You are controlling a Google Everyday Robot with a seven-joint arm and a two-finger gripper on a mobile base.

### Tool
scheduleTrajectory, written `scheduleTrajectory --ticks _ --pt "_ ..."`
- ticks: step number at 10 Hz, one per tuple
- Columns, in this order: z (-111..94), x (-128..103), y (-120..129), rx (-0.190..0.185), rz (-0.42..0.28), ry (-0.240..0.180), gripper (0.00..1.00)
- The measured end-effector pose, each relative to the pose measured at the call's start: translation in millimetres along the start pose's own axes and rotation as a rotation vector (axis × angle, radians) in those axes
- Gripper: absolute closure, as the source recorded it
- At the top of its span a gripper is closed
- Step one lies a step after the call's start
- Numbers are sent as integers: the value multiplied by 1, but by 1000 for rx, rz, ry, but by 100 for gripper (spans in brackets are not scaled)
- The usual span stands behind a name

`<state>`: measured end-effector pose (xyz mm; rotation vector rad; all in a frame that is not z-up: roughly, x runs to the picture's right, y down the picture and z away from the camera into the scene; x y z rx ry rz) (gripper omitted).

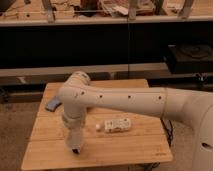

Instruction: Place the ceramic cup over the eraser

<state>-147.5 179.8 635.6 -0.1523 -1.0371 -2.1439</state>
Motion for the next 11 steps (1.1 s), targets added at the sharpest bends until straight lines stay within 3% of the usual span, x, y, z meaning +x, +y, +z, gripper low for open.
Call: scheduleTrajectory --ticks 11 --pt "9 4 2 -1 -4 -9 82"
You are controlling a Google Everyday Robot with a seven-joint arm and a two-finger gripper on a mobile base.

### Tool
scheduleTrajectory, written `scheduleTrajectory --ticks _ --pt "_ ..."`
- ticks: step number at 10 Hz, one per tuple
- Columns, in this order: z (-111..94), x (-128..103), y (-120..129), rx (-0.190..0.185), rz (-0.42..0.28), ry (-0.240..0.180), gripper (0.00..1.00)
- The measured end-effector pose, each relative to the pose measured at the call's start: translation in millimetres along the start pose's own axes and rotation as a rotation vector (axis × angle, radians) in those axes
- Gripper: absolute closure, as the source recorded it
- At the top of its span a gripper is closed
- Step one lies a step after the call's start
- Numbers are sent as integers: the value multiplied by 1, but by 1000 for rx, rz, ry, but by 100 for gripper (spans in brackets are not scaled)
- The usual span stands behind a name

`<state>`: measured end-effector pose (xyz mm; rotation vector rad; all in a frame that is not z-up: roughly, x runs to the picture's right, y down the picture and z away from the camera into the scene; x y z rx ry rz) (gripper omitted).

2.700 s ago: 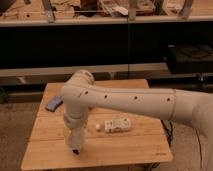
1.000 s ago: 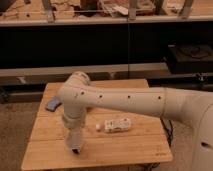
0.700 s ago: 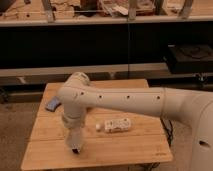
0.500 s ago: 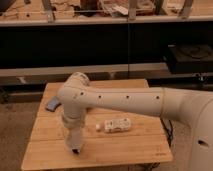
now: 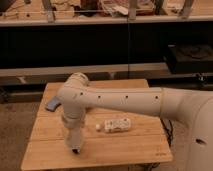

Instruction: Place the ceramic cup over the eraser

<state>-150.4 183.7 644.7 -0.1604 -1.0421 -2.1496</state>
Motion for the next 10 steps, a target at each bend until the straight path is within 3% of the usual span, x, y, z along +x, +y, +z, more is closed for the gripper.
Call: scheduleTrajectory --ticks 10 --pt "9 2 1 2 -4 -6 82"
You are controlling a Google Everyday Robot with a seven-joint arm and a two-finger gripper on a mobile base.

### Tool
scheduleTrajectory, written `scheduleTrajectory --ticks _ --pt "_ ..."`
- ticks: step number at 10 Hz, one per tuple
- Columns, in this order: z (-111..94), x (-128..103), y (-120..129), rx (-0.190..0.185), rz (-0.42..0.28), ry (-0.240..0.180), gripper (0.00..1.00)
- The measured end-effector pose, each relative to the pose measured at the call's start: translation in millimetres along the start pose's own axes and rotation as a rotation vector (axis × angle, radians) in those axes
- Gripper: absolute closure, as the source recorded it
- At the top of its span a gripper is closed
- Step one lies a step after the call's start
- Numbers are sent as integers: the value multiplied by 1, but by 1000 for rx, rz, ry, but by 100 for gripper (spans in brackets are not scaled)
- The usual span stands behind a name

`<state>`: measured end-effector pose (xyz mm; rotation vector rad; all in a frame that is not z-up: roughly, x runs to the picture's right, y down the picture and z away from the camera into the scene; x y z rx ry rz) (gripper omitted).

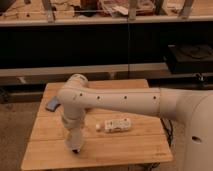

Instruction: Place the ceramic cup over the eraser

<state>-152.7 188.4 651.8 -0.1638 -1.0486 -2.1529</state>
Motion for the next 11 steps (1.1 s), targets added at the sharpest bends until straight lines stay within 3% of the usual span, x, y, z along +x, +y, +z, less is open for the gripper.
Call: scheduleTrajectory --ticks 11 --pt "9 2 3 7 4 -2 80"
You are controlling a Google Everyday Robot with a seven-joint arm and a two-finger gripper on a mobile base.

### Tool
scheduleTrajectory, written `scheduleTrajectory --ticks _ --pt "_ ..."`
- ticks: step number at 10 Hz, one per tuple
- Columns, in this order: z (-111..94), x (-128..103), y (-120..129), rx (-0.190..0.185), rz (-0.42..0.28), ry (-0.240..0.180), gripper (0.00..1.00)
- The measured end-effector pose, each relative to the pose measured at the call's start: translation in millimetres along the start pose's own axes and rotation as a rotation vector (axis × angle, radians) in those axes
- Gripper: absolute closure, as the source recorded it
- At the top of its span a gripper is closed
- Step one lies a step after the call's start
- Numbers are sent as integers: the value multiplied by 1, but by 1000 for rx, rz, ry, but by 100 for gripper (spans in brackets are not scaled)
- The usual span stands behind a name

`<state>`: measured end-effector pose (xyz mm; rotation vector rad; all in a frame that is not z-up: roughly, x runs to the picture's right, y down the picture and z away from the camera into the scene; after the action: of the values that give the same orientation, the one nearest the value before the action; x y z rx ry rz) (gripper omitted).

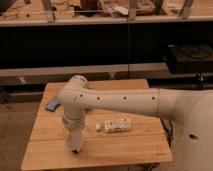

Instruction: Place the ceramic cup over the eraser

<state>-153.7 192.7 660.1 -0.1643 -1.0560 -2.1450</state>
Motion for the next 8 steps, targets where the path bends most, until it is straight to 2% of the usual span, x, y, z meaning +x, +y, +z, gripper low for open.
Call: scheduleTrajectory --ticks 1,3,4,8 --pt "1 0 1 0 1 0 75" --pt "2 1 1 2 2 1 57" --pt "3 0 2 2 2 1 54" --pt "6 1 3 5 4 0 54"
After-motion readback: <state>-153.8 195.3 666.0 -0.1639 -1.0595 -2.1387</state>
